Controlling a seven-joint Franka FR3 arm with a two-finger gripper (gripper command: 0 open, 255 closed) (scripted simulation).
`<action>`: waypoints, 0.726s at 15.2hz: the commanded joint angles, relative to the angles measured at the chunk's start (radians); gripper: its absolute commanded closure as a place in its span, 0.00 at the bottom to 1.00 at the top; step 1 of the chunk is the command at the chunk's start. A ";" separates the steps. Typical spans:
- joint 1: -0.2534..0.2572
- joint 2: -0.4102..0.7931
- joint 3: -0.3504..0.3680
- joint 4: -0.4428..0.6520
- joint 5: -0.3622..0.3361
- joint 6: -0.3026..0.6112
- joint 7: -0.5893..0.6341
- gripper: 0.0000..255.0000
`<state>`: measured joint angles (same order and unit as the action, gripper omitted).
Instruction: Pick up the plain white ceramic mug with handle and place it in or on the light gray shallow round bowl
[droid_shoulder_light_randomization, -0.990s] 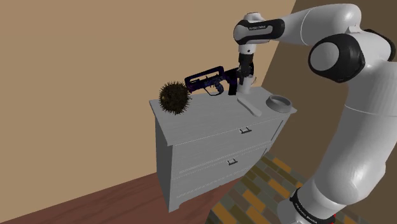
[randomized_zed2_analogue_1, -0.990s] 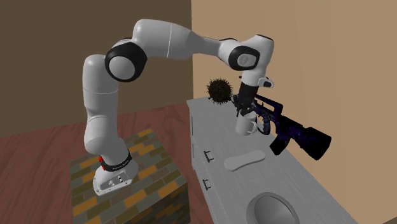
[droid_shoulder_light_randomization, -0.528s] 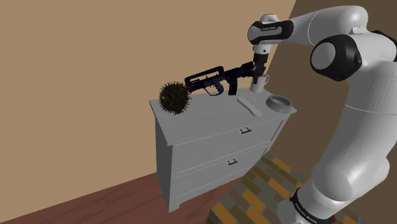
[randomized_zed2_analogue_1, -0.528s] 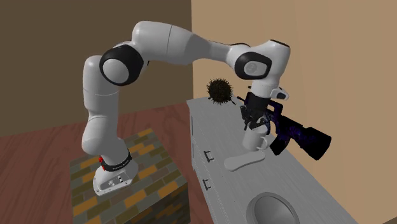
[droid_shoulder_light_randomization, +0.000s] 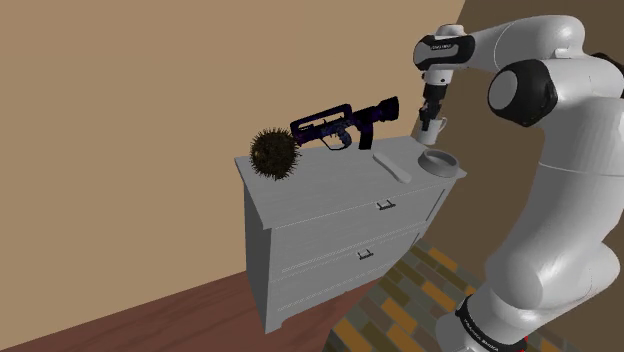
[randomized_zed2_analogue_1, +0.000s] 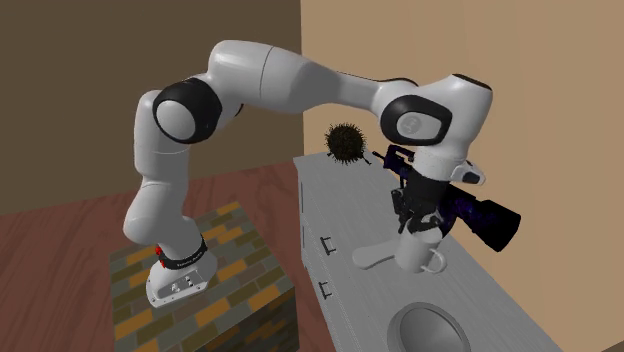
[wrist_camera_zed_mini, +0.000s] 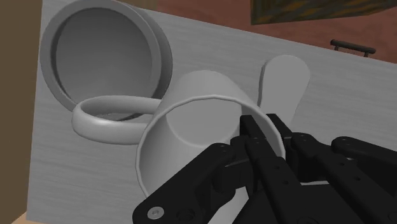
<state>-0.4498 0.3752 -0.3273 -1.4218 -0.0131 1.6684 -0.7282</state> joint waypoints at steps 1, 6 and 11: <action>-0.035 0.038 -0.010 0.054 0.011 -0.013 -0.044 1.00; -0.131 0.125 -0.033 0.187 0.037 -0.050 -0.151 1.00; -0.247 0.255 -0.044 0.396 0.074 -0.120 -0.252 1.00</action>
<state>-0.6725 0.6084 -0.3684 -1.0649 0.0549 1.5626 -0.9572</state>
